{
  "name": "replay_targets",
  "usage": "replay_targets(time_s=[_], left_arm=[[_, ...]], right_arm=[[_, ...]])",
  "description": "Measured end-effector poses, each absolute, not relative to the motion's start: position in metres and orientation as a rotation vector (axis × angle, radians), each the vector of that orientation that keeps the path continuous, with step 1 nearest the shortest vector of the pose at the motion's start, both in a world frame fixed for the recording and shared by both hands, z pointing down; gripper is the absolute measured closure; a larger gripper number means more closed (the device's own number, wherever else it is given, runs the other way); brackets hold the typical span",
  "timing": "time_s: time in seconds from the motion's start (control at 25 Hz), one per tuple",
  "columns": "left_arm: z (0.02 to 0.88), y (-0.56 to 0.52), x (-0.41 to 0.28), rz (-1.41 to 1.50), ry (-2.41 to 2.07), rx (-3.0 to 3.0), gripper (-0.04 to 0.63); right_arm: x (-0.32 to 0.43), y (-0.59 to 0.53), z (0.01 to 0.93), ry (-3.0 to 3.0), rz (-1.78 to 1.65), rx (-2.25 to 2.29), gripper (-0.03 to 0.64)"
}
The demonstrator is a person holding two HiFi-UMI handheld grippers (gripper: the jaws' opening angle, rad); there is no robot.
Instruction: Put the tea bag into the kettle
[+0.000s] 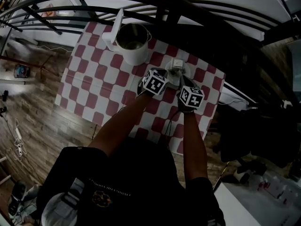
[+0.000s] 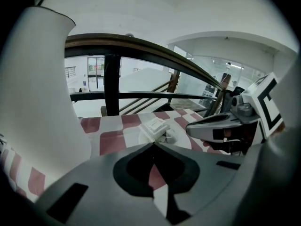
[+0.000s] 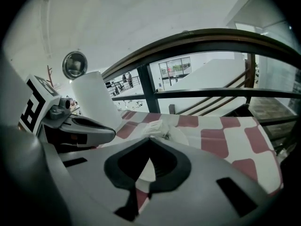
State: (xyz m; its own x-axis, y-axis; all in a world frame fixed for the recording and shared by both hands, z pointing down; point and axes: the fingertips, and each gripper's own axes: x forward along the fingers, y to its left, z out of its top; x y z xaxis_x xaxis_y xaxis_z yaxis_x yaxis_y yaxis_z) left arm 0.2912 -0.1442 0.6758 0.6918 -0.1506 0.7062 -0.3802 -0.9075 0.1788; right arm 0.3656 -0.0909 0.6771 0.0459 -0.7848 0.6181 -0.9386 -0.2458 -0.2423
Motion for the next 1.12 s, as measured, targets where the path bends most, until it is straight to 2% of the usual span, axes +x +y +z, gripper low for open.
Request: replay_targets(time_s=[0.32,0.4,0.52,0.56,0.6,1.12], left_arm=[[0.681,-0.150,0.294,1.057,-0.425,2.592,0.592],[0.683,-0.151,0.294,1.061,-0.432,2.594,0.592],[0.685,-0.151,0.294,1.056,-0.423,2.592,0.588],[0.685,-0.151,0.295,1.052,-0.415,2.585,0.544],[0.686,-0.151,0.294,1.048,-0.410,2.579,0.534],[0.686,-0.157,0.292,1.048,-0.429,2.573,0.533]], right_arm=[[0.360,-0.101,0.681,-1.840,1.010,2.035,0.590],[0.358,-0.102,0.687,-1.832,1.045,2.010,0.511],[0.356,-0.101,0.697,-1.813,1.085,1.970,0.465],[0.356,-0.100,0.699,-1.807,1.089,1.967,0.463],[0.357,-0.100,0.700,-1.801,1.089,1.968,0.463],[0.363,-0.105,0.706,-1.767,1.084,1.978,0.463]])
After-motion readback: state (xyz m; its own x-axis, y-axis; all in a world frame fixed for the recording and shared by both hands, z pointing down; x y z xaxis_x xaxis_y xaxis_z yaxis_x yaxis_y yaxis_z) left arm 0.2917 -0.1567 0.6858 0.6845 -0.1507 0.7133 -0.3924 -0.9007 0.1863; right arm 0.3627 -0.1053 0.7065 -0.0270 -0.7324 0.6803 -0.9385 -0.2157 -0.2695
